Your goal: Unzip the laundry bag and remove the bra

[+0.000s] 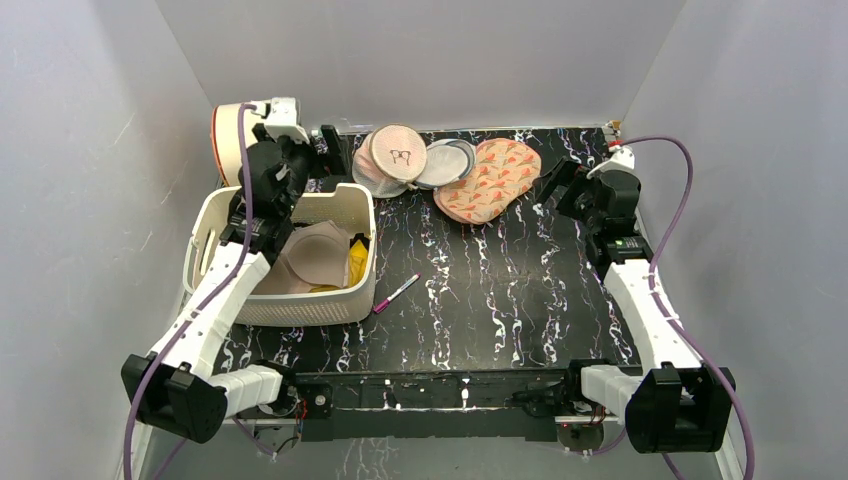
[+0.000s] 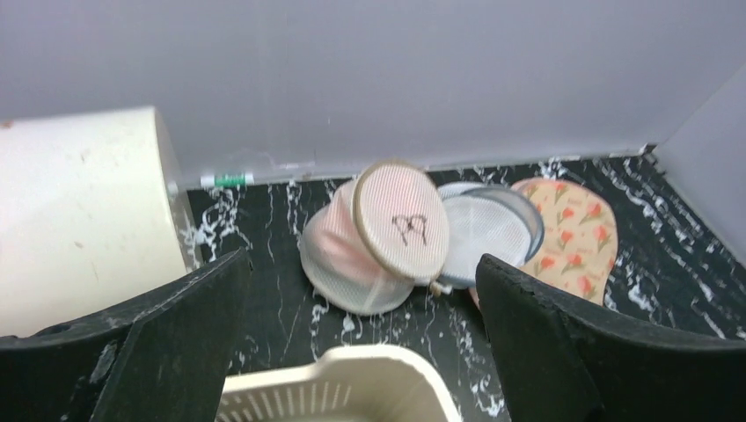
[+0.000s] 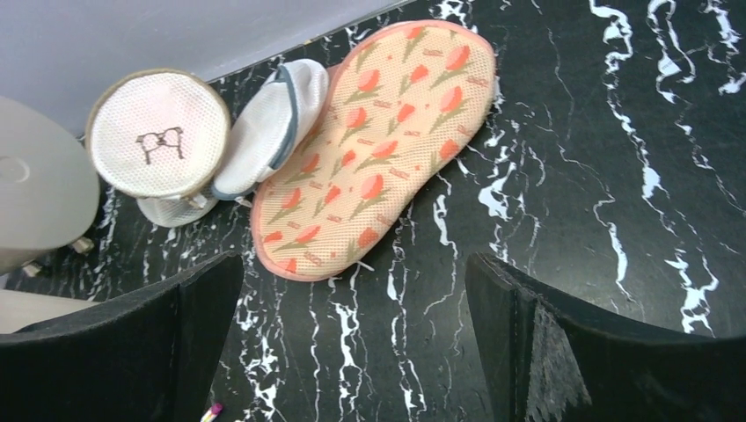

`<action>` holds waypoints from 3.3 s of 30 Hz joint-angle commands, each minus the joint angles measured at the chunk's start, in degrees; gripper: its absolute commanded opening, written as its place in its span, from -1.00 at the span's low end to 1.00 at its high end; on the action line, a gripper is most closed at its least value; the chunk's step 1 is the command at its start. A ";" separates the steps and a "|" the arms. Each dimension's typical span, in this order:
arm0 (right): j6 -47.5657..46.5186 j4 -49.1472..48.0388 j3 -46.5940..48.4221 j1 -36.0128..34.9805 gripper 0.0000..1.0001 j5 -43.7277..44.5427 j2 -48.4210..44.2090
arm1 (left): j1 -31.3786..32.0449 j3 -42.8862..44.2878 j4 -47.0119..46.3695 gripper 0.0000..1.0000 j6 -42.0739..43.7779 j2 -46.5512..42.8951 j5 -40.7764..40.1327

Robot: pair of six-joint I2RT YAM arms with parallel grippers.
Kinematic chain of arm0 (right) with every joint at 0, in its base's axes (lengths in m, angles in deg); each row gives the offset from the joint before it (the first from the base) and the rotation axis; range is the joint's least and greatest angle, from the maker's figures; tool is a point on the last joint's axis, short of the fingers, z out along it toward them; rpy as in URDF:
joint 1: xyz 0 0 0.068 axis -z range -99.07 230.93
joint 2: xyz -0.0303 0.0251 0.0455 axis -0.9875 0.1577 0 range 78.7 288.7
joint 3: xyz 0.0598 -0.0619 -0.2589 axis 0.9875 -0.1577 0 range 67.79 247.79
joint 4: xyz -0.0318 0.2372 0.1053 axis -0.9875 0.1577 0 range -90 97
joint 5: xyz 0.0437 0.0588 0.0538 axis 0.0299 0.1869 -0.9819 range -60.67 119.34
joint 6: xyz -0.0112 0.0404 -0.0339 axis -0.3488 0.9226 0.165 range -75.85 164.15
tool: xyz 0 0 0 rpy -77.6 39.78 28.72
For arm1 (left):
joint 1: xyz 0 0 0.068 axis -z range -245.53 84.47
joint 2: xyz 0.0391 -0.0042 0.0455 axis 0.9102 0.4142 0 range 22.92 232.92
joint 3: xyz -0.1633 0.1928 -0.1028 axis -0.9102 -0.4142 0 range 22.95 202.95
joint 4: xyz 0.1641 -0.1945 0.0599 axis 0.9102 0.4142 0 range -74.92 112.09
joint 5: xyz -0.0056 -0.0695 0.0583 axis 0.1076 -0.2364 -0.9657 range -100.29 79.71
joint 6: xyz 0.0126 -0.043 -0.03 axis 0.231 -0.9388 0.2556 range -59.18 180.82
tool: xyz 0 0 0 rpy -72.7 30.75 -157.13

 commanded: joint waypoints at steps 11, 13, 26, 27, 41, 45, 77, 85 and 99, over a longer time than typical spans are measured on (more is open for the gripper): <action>2.70 -12.05 9.66 -5.48 0.96 -16.21 8.53 | -1.77 -1.28 -8.57 0.97 1.58 -1.25 2.33; 2.45 -13.59 10.91 -9.54 0.96 -14.75 11.61 | -1.90 -2.43 -8.97 0.97 2.40 -1.70 2.72; -0.06 -10.70 32.07 -23.55 0.56 -8.62 39.34 | -2.01 -7.22 -12.39 0.97 5.43 -3.09 3.85; 1.62 -11.22 32.82 -23.56 0.56 -9.36 40.85 | -2.03 -7.19 -12.34 0.97 5.57 -3.10 3.85; 21.59 -22.09 46.53 -21.70 0.53 -17.78 62.70 | -2.90 -7.61 -12.68 0.97 6.52 -3.33 5.14; 27.51 -24.52 48.97 -20.14 0.39 -20.25 68.02 | -2.88 -7.48 -12.52 0.97 6.63 -3.36 5.37; 45.33 -37.08 64.98 -20.49 -0.63 -25.33 81.05 | -3.59 -6.97 -12.24 0.97 5.26 -1.54 6.28; 49.59 -42.39 62.96 -20.06 -0.91 -27.91 73.65 | -3.96 -6.93 -12.24 0.97 4.70 -1.73 6.59; 57.57 -55.97 41.91 -15.64 -1.00 -30.84 49.91 | -4.50 -6.92 -12.47 0.97 3.37 -2.52 7.53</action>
